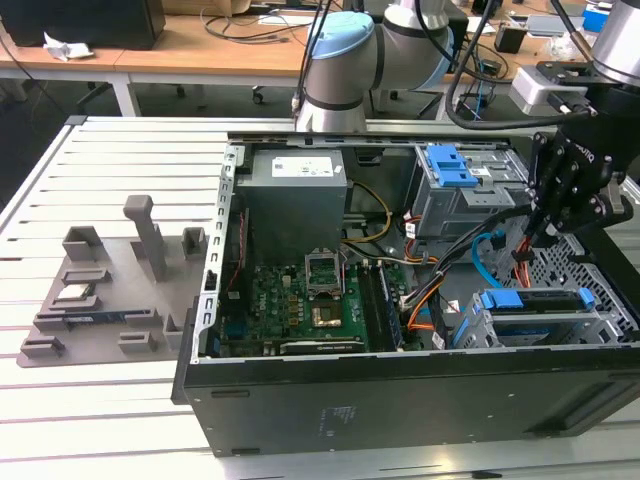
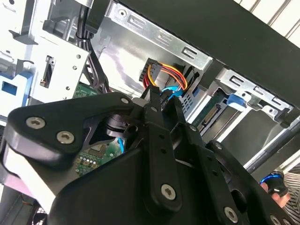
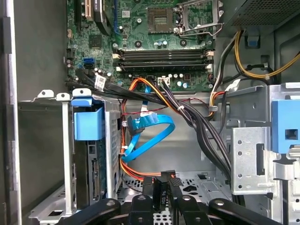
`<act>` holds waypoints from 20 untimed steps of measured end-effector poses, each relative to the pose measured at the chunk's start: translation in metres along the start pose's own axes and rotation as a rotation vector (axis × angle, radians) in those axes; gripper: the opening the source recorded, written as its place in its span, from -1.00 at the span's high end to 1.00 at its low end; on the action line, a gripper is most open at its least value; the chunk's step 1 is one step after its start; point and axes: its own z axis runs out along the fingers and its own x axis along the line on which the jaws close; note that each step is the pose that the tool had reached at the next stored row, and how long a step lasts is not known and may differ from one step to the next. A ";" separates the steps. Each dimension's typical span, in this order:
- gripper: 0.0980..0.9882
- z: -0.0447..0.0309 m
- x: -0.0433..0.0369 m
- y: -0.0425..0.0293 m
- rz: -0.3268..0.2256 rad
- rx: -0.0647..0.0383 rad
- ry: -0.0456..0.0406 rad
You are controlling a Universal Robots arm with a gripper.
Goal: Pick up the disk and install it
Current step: 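Insert the first disk wire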
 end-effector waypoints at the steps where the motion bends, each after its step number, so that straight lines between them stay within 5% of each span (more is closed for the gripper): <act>1: 0.61 -0.0001 0.0001 0.0001 0.000 0.000 0.0006; 3: 0.61 -0.0007 0.0000 0.0001 0.000 0.000 0.0083; 7: 0.61 -0.0053 0.0003 0.0001 0.000 0.001 0.0477; 20: 0.85 -0.0053 0.0003 0.0001 0.000 0.001 0.0497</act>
